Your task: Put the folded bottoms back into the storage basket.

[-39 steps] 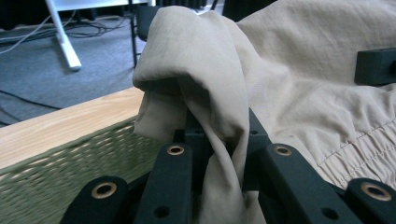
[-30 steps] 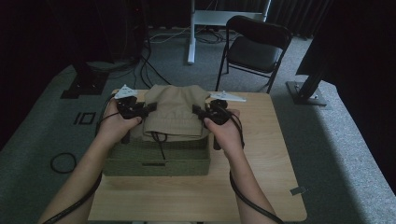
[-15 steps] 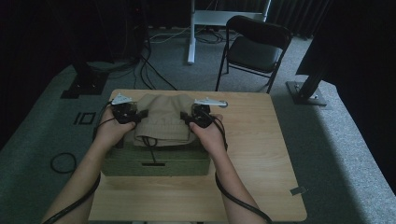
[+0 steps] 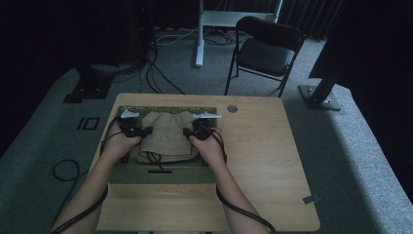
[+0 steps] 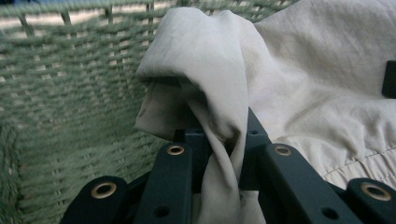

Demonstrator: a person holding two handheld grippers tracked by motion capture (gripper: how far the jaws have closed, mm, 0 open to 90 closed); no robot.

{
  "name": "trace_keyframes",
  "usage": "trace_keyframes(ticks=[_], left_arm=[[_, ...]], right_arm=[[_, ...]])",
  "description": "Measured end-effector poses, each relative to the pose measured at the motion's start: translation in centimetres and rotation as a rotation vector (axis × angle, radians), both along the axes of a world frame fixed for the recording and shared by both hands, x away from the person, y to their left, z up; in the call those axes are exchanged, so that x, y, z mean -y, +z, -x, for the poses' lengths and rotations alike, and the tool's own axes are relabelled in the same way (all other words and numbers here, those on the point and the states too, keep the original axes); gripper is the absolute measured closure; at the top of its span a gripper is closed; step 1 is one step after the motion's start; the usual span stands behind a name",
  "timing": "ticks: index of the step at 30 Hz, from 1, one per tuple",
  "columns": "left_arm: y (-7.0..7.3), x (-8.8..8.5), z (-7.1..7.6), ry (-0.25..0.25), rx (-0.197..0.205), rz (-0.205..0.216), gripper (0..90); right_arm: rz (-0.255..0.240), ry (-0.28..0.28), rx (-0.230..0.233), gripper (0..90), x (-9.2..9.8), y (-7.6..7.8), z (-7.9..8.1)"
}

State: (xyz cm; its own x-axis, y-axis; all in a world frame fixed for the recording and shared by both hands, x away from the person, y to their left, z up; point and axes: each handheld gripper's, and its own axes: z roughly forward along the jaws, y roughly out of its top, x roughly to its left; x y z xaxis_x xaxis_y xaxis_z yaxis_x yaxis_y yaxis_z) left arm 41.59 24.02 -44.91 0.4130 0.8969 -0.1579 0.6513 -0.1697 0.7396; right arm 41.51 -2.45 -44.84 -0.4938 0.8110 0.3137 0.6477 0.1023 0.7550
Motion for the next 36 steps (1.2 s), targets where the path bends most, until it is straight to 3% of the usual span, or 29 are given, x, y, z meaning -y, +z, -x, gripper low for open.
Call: trace_keyframes(ticks=[8, 20, 25, 28, 31, 34, 36], left_arm=[[-2.2, 0.0, -0.5, 0.04, 0.01, 0.005, 79.1], [-5.2, 0.2, -1.0, 0.049, -0.064, -0.035, 78.3], [-5.8, 0.1, -1.1, 0.048, -0.08, -0.039, 75.9], [-6.1, 0.0, -1.1, 0.038, -0.06, -0.066, 67.0], [-6.4, -0.1, -1.2, 0.046, -0.036, -0.1, 45.6], [-6.4, -0.2, -1.2, 0.046, -0.021, -0.117, 36.8], [-6.2, -0.4, -1.3, 0.069, -0.016, -0.122, 33.1]], right_arm=[[0.062, -0.018, -0.01, 81.4, -1.0, -1.7, -1.2], [0.167, -0.001, -0.113, 80.7, -2.2, -5.1, -2.3], [0.214, 0.01, -0.118, 79.5, -2.4, -5.3, -2.5], [0.235, 0.016, -0.134, 69.7, -2.3, -5.6, -2.7], [0.211, 0.004, -0.137, 47.3, -2.2, -5.9, -2.8], [0.196, 0.001, -0.129, 35.4, -2.0, -6.0, -2.9], [0.21, -0.012, -0.117, 32.5, -1.7, -5.7, -3.1]])
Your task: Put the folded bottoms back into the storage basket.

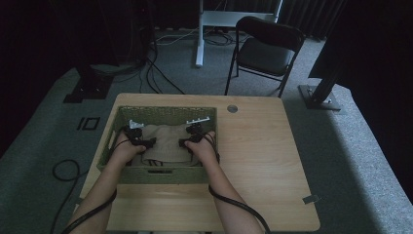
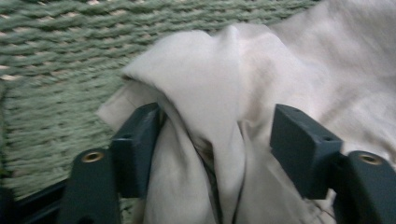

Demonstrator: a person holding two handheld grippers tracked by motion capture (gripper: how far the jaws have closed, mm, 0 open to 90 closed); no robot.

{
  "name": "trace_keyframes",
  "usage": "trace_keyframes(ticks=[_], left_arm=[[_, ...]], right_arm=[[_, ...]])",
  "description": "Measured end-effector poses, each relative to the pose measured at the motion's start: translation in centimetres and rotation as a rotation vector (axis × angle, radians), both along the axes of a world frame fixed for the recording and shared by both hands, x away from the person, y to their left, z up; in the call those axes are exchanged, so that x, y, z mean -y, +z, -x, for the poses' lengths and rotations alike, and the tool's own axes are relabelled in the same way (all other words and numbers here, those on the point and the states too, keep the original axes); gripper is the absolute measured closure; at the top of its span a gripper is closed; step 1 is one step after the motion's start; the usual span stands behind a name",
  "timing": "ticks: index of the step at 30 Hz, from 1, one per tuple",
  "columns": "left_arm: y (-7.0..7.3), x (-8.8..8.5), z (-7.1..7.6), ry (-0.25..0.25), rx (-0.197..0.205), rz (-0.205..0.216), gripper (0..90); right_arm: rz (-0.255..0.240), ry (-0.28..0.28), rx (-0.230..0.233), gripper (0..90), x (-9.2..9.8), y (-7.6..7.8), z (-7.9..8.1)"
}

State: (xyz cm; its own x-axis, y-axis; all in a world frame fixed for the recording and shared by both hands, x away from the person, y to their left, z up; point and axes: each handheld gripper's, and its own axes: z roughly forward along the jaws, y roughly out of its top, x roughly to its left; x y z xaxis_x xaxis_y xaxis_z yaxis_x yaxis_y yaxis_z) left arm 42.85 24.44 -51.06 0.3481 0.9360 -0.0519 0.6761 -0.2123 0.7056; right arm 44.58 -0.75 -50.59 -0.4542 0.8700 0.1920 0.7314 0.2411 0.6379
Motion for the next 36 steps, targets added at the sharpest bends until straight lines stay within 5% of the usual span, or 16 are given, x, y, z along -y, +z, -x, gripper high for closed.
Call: trace_keyframes(ticks=[4, 6, 10, 16, 27, 36], left_arm=[[1.0, -0.4, 0.0, 0.086, 0.056, 0.019, 27.1], [1.8, -0.4, 0.0, 0.097, 0.078, 0.037, 23.0], [3.4, -0.2, 0.4, 0.068, 0.098, 0.065, 22.8], [4.9, 0.6, 1.3, 0.032, 0.075, 0.119, 19.2], [7.9, 1.1, 3.4, -0.014, 0.11, 0.145, 18.7], [10.1, 1.1, 5.2, -0.042, 0.168, 0.119, 18.5]], right_arm=[[-0.041, 0.021, 0.025, 23.2, 0.5, 0.5, -0.2], [-0.012, 0.038, 0.056, 18.2, 0.6, 0.9, -0.2], [-0.024, 0.035, 0.101, 15.8, 0.9, 2.2, -0.2], [-0.041, 0.053, 0.155, 15.3, 1.2, 4.8, 0.3], [-0.035, 0.084, 0.205, 14.9, 2.1, 6.9, 1.5], [-0.033, 0.127, 0.238, 14.2, 2.8, 8.6, 2.3]])
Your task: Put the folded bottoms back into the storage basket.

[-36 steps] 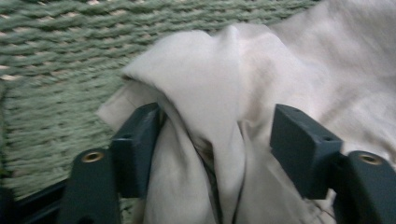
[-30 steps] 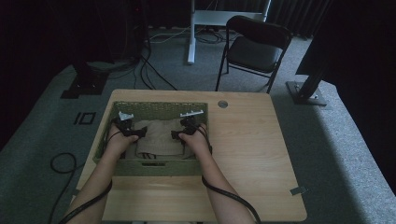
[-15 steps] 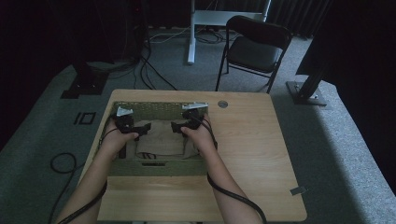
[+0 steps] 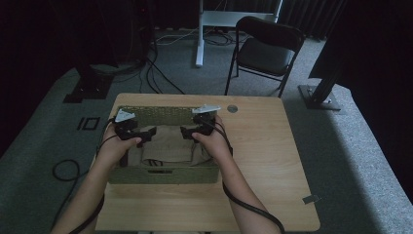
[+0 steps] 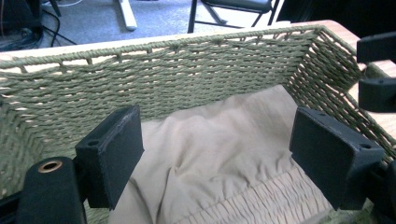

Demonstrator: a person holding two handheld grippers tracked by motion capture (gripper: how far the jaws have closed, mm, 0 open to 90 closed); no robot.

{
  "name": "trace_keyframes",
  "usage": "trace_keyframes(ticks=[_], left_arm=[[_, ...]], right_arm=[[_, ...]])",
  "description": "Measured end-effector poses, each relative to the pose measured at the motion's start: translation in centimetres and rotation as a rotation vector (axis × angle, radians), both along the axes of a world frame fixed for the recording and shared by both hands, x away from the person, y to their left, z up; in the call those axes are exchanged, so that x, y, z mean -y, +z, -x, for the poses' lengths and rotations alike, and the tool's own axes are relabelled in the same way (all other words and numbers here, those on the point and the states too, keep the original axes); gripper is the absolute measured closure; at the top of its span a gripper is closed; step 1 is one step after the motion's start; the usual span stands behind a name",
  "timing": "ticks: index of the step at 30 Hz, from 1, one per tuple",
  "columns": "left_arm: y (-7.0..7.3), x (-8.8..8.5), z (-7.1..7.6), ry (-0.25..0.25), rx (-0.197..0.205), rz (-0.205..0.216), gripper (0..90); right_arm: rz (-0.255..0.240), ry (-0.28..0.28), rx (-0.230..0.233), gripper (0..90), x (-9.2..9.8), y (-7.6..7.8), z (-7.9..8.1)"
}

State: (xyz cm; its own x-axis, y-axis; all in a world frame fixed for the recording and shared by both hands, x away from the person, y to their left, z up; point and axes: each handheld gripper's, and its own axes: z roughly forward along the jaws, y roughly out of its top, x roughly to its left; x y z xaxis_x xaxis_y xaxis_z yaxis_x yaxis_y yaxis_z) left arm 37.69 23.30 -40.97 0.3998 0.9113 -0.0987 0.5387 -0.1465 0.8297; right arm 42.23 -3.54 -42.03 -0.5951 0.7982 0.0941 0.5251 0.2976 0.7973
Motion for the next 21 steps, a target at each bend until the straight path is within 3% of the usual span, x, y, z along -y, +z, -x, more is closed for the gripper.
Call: trace_keyframes(ticks=[6, 10, 13, 21], left_arm=[[1.1, 0.0, 0.9, -0.018, -0.007, -0.006, 16.5], [1.8, -0.2, 1.4, 0.0, 0.009, 0.013, 16.5], [2.3, -0.3, 1.7, -0.001, 0.019, -0.016, 16.5], [3.1, -0.4, 3.4, -0.022, 0.042, -0.006, 16.5]], right_arm=[[-0.005, 0.006, 0.016, 14.3, 0.7, 0.8, 0.6], [-0.01, -0.003, 0.019, 14.4, 1.5, 1.1, 0.9], [-0.017, -0.014, 0.024, 14.5, 2.1, 1.4, 1.1], [-0.01, -0.037, 0.051, 14.5, 4.4, 2.1, 1.9]])
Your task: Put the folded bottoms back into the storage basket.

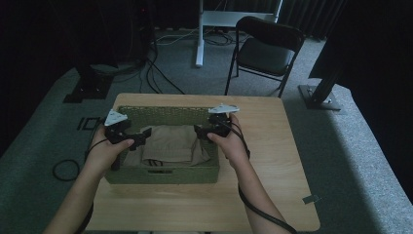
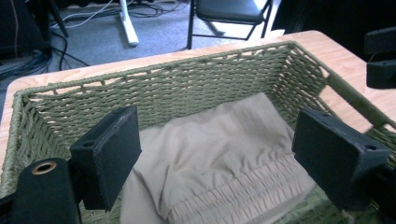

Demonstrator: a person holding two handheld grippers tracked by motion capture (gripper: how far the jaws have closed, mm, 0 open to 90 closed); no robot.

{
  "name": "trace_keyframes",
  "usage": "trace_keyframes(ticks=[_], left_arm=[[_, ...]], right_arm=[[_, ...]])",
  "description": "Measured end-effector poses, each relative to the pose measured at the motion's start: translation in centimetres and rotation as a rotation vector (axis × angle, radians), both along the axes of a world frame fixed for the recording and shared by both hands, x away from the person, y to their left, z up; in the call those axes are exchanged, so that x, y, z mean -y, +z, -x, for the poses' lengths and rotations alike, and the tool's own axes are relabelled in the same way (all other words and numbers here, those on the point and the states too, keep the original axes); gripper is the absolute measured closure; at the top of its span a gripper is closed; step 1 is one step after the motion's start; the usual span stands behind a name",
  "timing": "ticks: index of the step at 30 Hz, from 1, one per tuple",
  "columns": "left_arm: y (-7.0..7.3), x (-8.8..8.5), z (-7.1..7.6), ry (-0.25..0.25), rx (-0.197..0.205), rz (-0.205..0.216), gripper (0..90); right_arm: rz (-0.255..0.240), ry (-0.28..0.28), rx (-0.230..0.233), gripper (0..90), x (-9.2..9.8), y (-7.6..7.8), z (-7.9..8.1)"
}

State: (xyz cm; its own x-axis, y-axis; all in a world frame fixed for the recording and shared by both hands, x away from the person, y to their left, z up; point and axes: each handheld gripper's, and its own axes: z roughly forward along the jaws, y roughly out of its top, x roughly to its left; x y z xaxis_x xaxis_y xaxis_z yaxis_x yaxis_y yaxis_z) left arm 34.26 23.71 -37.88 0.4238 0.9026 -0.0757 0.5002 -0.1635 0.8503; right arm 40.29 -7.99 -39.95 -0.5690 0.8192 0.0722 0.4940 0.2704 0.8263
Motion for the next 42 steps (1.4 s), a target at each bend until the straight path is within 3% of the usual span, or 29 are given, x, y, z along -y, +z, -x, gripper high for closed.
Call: trace_keyframes(ticks=[7, 10, 12, 18, 22, 25, 27, 33, 35, 39, 42], left_arm=[[0.0, 0.4, 1.9, -0.03, 0.023, 0.017, 16.5], [-0.1, 0.6, 2.7, -0.007, 0.031, 0.018, 16.5], [-0.3, 0.6, 3.2, -0.014, 0.03, 0.0, 16.5], [-0.9, 0.4, 4.6, -0.015, 0.047, 0.003, 16.5], [-1.2, 0.2, 5.3, -0.01, 0.048, 0.018, 16.5], [-1.3, 0.1, 5.9, -0.003, 0.07, -0.004, 16.5], [-1.6, 0.1, 6.3, 0.003, 0.077, 0.013, 16.5], [-2.5, 0.2, 7.9, -0.034, 0.063, 0.035, 16.5], [-3.0, 0.4, 8.5, -0.057, 0.061, 0.018, 16.5], [-3.6, 0.6, 9.6, -0.08, 0.059, 0.043, 16.5], [-4.1, 0.8, 10.4, -0.098, 0.061, 0.037, 16.5]], right_arm=[[0.01, -0.018, 0.016, 14.5, 2.2, 0.1, 1.2], [0.014, -0.035, 0.034, 14.2, 3.5, 0.0, 1.6], [0.011, -0.044, 0.039, 14.2, 4.5, -0.1, 1.8], [0.01, -0.075, 0.039, 14.2, 6.9, -0.9, 2.7], [0.015, -0.092, 0.038, 14.1, 8.0, -1.5, 3.1], [0.017, -0.099, 0.041, 14.1, 8.7, -1.9, 3.5], [0.027, -0.102, 0.039, 14.0, 9.1, -2.4, 3.8], [0.038, -0.134, 0.033, 13.6, 10.6, -3.8, 4.8], [0.044, -0.148, 0.031, 13.6, 11.1, -4.2, 5.2], [0.044, -0.153, 0.04, 13.6, 11.8, -4.7, 5.9], [0.04, -0.156, 0.038, 13.6, 12.4, -5.5, 6.5]])
